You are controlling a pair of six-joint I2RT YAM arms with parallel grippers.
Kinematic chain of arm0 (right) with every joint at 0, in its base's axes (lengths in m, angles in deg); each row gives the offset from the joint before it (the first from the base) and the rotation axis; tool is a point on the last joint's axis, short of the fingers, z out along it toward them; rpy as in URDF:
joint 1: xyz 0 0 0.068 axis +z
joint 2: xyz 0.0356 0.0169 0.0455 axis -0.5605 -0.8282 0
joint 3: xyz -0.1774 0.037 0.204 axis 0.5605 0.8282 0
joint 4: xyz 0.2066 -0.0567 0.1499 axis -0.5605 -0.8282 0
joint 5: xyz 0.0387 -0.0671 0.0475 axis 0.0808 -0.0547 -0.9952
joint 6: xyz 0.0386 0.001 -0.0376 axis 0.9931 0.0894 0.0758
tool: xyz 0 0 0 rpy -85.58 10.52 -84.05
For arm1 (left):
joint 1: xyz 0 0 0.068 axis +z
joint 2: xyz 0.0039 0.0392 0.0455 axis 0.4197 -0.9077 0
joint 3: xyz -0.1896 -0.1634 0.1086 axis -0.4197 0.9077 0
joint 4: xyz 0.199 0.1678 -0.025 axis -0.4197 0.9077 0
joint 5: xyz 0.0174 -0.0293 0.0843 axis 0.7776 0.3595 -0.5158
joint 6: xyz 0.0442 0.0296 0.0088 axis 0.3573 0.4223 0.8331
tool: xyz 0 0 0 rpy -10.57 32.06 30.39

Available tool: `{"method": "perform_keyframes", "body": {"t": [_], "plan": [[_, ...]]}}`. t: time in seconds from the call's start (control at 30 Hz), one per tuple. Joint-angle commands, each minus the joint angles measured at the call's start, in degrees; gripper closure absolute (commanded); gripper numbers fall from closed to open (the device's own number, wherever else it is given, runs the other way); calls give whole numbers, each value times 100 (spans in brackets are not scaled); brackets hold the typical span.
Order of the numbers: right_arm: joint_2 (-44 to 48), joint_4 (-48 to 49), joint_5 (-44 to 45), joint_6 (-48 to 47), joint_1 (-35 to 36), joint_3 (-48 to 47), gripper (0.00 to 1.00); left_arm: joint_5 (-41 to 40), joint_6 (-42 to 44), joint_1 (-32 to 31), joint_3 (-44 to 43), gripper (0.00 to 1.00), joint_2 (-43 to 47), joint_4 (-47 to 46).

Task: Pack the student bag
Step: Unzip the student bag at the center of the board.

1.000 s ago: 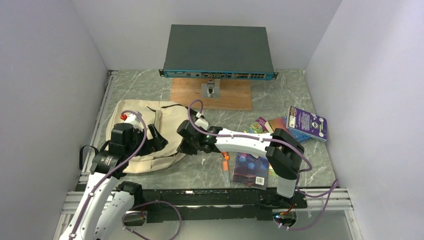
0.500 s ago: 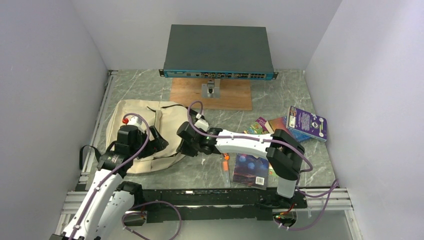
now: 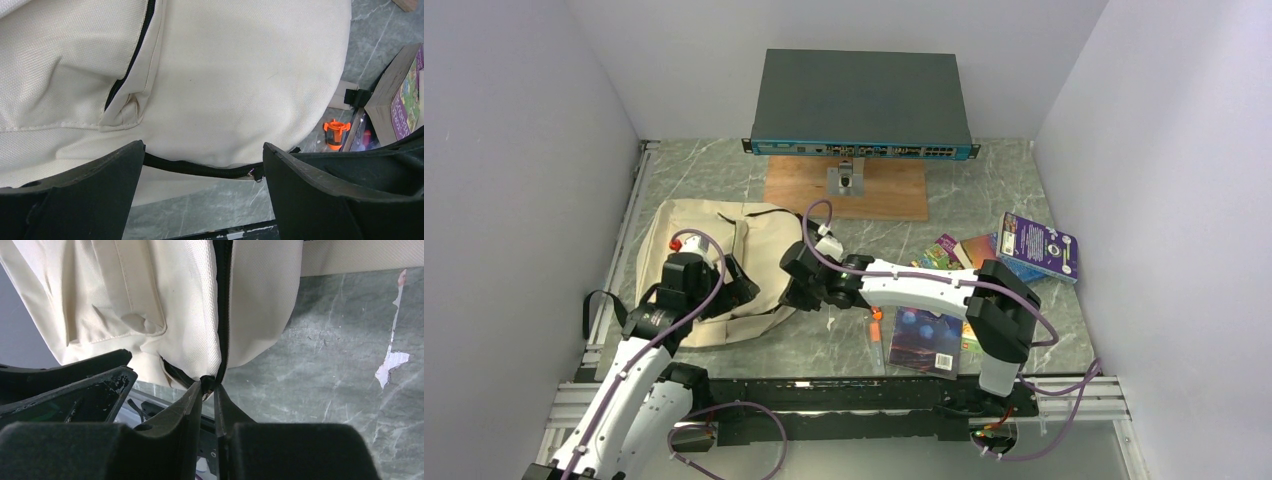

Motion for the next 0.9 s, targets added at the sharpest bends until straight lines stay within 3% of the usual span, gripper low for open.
{"method": "perform_keyframes", "body": {"t": [0.0, 0.07, 0.17, 0.37, 0.57, 0.73, 0.87], "plan": [[171, 100, -19, 21, 22, 69, 87, -51, -57, -25, 27, 7, 17, -268], [117, 116, -35, 12, 16, 66, 86, -49, -54, -25, 18, 7, -2, -276], [24, 183, -94, -13, -4, 64, 73, -45, -63, -28, 33, 6, -22, -301], [-98, 221, -95, -28, -30, 11, 73, -25, -79, -34, 92, 6, -37, -353], [-180, 273, -36, -25, -48, 27, 100, -64, -160, -34, 186, 6, -76, -416], [23, 527, 235, -504, -44, 277, 100, -354, -466, -34, 388, 8, -291, -465], [875, 2676, 564, -1353, -3, 1622, 100, -694, -858, 10, 699, 10, -518, -530]]}}
